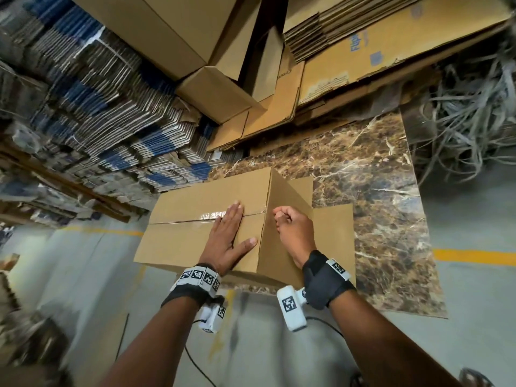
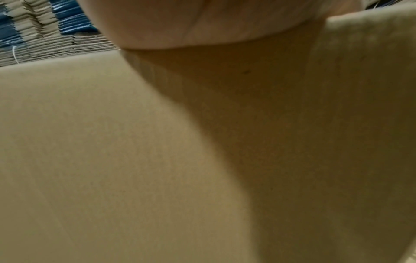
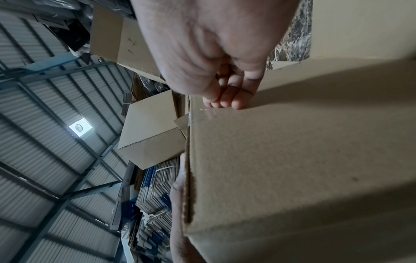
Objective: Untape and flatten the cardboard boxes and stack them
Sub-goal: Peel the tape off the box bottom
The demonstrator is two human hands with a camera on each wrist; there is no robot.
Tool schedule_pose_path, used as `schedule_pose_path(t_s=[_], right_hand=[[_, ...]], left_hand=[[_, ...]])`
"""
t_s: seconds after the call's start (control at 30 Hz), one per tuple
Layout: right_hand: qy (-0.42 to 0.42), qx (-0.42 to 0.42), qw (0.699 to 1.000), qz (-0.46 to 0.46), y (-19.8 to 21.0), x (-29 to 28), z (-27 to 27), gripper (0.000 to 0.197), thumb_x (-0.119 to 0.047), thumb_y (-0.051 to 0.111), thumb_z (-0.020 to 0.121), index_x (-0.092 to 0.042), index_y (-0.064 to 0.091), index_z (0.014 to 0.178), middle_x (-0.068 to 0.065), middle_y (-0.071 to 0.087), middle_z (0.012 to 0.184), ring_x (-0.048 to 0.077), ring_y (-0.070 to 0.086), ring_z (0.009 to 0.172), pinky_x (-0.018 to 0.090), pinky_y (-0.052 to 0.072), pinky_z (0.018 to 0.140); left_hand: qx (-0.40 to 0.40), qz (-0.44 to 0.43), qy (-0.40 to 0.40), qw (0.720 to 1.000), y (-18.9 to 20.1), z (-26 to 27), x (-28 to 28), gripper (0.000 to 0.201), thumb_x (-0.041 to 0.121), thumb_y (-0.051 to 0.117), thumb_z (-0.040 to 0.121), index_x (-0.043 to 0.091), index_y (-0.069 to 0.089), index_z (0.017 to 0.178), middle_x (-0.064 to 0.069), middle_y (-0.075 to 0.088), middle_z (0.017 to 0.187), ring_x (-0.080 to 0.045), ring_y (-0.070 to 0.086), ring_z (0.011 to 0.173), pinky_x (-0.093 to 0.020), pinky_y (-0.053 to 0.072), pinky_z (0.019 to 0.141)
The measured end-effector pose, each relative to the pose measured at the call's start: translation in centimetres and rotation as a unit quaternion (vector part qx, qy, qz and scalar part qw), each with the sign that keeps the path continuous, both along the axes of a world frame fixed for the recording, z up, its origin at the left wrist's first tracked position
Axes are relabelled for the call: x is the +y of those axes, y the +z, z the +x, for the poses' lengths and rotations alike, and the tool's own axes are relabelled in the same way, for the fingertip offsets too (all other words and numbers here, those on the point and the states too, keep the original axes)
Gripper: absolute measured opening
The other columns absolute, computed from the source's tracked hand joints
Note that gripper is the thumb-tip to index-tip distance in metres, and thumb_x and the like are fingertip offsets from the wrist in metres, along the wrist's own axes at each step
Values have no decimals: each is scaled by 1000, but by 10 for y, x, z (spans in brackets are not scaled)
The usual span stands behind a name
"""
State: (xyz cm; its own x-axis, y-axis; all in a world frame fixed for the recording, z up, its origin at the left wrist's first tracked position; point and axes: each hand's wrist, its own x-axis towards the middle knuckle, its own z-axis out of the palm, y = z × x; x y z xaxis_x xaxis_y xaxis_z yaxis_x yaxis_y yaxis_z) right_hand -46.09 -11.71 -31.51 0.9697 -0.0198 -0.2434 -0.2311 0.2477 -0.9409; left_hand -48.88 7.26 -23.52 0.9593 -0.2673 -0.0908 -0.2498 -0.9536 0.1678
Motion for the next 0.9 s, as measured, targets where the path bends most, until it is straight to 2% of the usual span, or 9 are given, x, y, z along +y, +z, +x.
schedule_pose_path(t_s=[0.2, 0.33, 0.4, 0.47, 0.53, 0.67, 0.73, 0.8, 0.9], right_hand=[[5, -16, 1000, -20, 9, -3, 2, 21, -17, 55, 101, -25, 72, 91, -9, 73, 93, 16, 67, 92, 31, 55, 85], [39, -24, 999, -3, 6, -12, 4, 21, -17, 57, 100, -24, 74, 90, -12, 73, 91, 11, 66, 87, 31, 55, 83], [60, -27, 998, 11, 1, -21, 3, 18, -19, 59, 100, -24, 75, 94, -14, 74, 95, 8, 67, 92, 28, 55, 85], [71, -15, 997, 32, -3, -27, 1, 15, -20, 59, 101, -25, 73, 100, -10, 74, 99, 14, 69, 93, 30, 57, 85], [77, 5, 995, 55, -5, -28, -4, 13, -20, 60, 100, -24, 72, 104, -4, 74, 99, 18, 69, 86, 31, 59, 83], [72, 27, 994, 75, -7, -23, -20, 9, -24, 68, 96, -22, 77, 97, -2, 76, 92, 10, 64, 73, 27, 58, 76], [55, -23, 997, 43, -7, -24, -25, 5, -24, 75, 91, -21, 78, 94, -5, 76, 86, 7, 67, 73, 21, 57, 74], [38, -118, 992, -33, -7, -26, -27, 9, -23, 78, 88, -17, 79, 94, -7, 75, 84, 5, 68, 73, 13, 54, 70], [28, -233, 964, -125, -9, -30, -21, 17, -23, 79, 85, -14, 79, 99, -6, 76, 88, 2, 67, 67, 12, 55, 67]], left_hand=[[-1, -4, 0, 1000, 0, 0, 0, 95, 82, 28, 90, 26, 7, 164, 11, -2, 171, -3, -5, 156, -43, -1, 128], [2, -5, 1, 1000, -1, 2, 2, 94, 81, 29, 91, 25, 8, 164, 10, -1, 171, -4, -5, 156, -47, 1, 128], [-2, -9, 4, 1000, -1, 2, 3, 93, 79, 32, 92, 25, 9, 164, 10, 0, 171, -5, -3, 156, -49, 3, 128], [-5, -12, 6, 1000, -1, 2, 3, 92, 78, 32, 92, 25, 10, 164, 11, 1, 171, -5, -3, 156, -49, 3, 128], [-8, -13, 9, 1000, -2, 2, 2, 91, 77, 33, 93, 25, 10, 164, 12, 2, 171, -4, -2, 156, -48, 4, 128], [-10, -17, 24, 1000, -3, 1, 0, 84, 69, 38, 95, 27, 11, 164, 14, 3, 170, -1, -2, 156, -48, 4, 128], [-13, -18, 27, 999, -2, 0, -1, 83, 68, 38, 96, 27, 12, 164, 15, 3, 170, -1, -2, 155, -48, 4, 128], [-12, -20, 30, 999, -2, 0, -3, 83, 67, 38, 96, 27, 13, 164, 14, 3, 170, -1, -2, 155, -48, 4, 128], [-14, -22, 30, 999, -2, -1, -3, 82, 67, 38, 96, 27, 13, 164, 15, 3, 170, 0, -2, 155, -48, 4, 128]])
